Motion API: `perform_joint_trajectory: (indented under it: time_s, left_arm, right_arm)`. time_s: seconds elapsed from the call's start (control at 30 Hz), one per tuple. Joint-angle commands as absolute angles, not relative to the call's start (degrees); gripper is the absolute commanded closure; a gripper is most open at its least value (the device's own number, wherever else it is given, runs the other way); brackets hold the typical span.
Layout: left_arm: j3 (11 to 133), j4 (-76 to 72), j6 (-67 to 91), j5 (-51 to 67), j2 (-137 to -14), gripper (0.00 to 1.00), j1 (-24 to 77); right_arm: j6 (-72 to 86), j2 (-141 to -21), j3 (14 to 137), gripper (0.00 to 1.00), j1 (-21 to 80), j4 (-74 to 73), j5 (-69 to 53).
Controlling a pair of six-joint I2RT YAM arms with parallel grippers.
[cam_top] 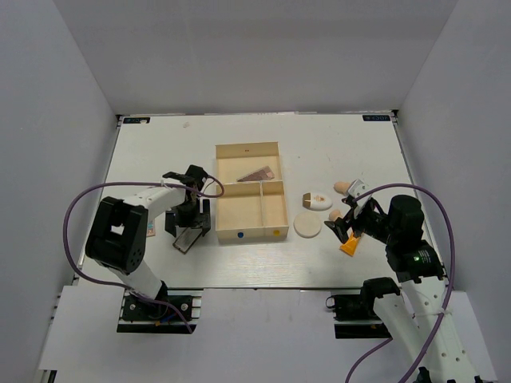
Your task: Organize the makeup
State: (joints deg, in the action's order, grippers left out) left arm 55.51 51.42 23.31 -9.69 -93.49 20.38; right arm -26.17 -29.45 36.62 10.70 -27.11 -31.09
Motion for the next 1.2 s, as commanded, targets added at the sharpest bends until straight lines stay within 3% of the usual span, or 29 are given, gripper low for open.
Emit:
perform_joint_trajectory:
  time_s: [0.0,0.6,1.17]
  left_arm:
    - [56.9,51.4,22.8,-10.8,-93.6,0.02,20.6]
    - [57.6,49.7,25.1,-13.2,-99.1,0.02,19.9]
    - [52.5,42.5,24.9,2.1,-95.1,0.04,18.8]
  right_arm:
    - [-26.6,-29.4,36.7,0.16,11.2,-27.0,-32.1]
    - [-26.6,-28.6,36.7,0.16,11.2,-27.2,-32.3]
    - [-26.6,-28.1,36.7,0.15,11.3,-27.4,-32.6]
